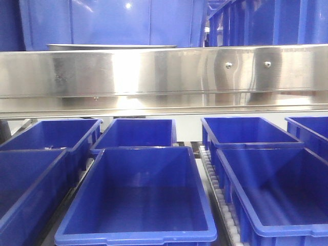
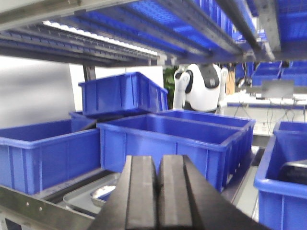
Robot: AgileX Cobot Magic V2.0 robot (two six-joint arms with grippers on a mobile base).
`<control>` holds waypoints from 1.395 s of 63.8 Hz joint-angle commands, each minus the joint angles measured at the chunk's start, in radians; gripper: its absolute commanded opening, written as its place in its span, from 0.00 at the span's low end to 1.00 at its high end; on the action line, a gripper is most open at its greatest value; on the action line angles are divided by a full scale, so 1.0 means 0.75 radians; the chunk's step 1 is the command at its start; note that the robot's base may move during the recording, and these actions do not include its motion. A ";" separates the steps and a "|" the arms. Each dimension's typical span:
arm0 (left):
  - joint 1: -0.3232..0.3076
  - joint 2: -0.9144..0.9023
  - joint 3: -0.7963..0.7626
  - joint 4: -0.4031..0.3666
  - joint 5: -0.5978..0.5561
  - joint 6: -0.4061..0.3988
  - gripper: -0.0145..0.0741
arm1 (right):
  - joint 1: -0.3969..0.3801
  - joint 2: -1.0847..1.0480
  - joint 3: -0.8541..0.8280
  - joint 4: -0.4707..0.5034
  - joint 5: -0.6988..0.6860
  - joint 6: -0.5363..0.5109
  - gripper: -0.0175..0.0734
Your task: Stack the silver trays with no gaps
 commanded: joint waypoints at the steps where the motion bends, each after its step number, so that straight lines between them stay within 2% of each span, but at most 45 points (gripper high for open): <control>1: 0.005 -0.017 0.005 -0.028 0.002 -0.008 0.14 | 0.001 -0.023 0.004 -0.015 -0.048 -0.009 0.10; 10: 0.005 -0.017 0.005 -0.028 0.054 -0.008 0.14 | 0.001 -0.023 0.002 -0.012 -0.040 -0.009 0.10; 16: 0.005 -0.017 0.005 -0.028 0.054 -0.008 0.14 | 0.001 -0.023 -0.001 0.130 0.053 -0.009 0.10; 20: 0.005 -0.017 0.005 -0.028 0.054 -0.008 0.14 | 0.001 -0.023 -0.001 0.166 0.091 -0.009 0.10; 52: 0.005 -0.017 0.005 -0.028 0.054 -0.008 0.14 | -0.004 -0.026 0.014 0.145 0.074 -0.009 0.10; 58: 0.005 -0.017 0.005 -0.028 0.054 -0.008 0.14 | -0.072 -0.038 0.014 0.042 0.027 -0.009 0.10; 66: 0.005 -0.017 0.005 -0.028 0.052 -0.008 0.14 | -0.283 -0.078 0.061 -0.157 0.005 -0.009 0.10; 70: 0.005 -0.017 0.005 -0.025 0.052 -0.008 0.14 | -0.379 -0.106 0.136 -0.165 -0.043 -0.009 0.10; 75: 0.005 -0.017 0.005 -0.025 0.052 -0.008 0.14 | -0.441 -0.144 0.270 -0.135 -0.141 -0.009 0.10; 89: 0.005 -0.017 0.005 -0.023 0.052 -0.008 0.14 | -0.467 -0.261 0.665 -0.082 -0.393 -0.009 0.10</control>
